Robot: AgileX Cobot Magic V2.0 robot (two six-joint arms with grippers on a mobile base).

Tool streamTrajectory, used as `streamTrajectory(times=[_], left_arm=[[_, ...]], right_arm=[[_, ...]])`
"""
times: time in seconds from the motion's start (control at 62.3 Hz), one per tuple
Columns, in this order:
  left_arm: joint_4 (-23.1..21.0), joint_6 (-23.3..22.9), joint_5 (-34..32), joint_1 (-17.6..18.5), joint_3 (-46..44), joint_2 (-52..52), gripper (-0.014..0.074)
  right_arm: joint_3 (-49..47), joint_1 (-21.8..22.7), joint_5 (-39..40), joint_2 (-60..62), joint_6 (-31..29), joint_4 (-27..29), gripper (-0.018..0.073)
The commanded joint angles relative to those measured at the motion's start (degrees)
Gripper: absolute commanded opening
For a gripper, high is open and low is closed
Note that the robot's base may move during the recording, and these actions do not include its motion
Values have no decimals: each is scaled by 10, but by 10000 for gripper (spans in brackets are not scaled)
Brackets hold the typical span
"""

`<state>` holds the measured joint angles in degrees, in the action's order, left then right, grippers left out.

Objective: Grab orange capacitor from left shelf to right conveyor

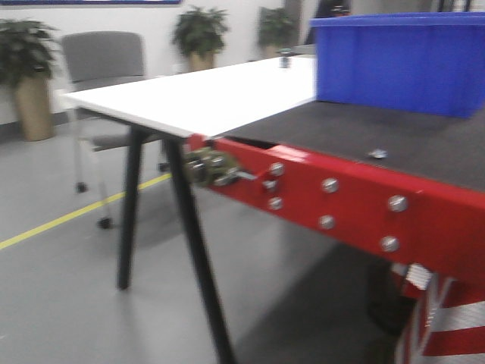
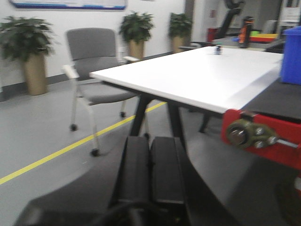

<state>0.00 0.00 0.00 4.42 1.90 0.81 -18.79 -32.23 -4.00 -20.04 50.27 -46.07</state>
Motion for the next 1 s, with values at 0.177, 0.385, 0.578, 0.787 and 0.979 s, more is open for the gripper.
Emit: streamTrajectory(times=[0.177,0.385,0.578,0.787,0.979], left_arm=[[-3,0,-52,1,-4,-6,-105],[-3,0,-52,1,-4,-6,-105],[-3,0,-52,1,-4,-6,-105],[-3,0,-52,1,-4,-6,-105],[-3,0,-52,1,-4,-6,-105]], right_arm=[[-17,0,36,-4,-3,-12,48],[-17,0,36,-4,-3,-12,48],[-17,0,36,-4,-3,-12,48],[-17,0,36,-4,-3,-12,48],[-17,0,36,-4,-3,-12,48]])
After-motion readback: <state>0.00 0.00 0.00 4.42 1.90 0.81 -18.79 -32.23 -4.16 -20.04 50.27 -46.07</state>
